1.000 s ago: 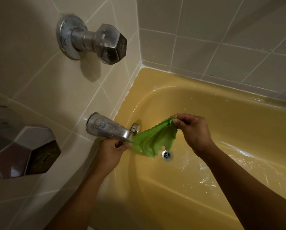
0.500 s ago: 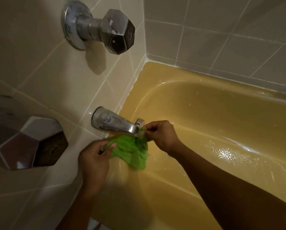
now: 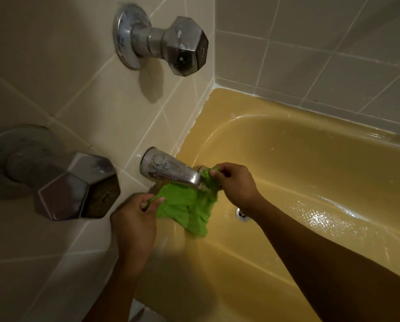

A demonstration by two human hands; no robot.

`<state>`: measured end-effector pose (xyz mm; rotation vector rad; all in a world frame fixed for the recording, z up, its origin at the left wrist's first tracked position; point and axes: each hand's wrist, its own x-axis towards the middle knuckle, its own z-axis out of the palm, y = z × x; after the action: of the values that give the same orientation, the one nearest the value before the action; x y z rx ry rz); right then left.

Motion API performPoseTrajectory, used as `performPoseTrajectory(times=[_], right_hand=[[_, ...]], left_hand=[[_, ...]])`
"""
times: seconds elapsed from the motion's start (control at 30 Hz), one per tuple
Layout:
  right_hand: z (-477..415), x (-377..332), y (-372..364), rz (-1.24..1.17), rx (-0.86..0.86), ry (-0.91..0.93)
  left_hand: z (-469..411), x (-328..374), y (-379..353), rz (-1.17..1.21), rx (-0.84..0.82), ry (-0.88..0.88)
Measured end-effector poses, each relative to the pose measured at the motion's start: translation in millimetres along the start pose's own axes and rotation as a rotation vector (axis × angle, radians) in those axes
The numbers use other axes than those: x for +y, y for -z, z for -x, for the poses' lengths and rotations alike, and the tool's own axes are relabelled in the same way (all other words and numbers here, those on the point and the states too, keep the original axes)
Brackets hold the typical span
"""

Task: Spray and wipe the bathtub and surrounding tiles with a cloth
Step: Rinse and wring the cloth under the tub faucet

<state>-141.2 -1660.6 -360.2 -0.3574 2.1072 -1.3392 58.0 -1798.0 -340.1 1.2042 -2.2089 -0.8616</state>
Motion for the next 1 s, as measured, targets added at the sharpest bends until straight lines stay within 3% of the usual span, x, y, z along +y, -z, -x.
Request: performPoseTrajectory(times=[0.1,0.3,0.53,0.73,1.0], right_hand=[[-2,2,17,-0.02,-0.032,0.038],[8,-2,48,-0.053,0.014,0.091],[23,5,67,-0.165,0.092,0.092],[28,5,46,-0.191,-0.029,0.017],[11,5,-9,-0.153,-0.05,-0.06]], left_hand=[[-2,0,2,-0.046,0.0,-0.054],[-11,10,-3,-0.04,-0.157,-0.199],[-18,25,-20,0.274,-0.229,0.064],[-8,37,-54,0.544,-0.299,0.437],[-4,48,-68,0.63,-0.318,0.481]])
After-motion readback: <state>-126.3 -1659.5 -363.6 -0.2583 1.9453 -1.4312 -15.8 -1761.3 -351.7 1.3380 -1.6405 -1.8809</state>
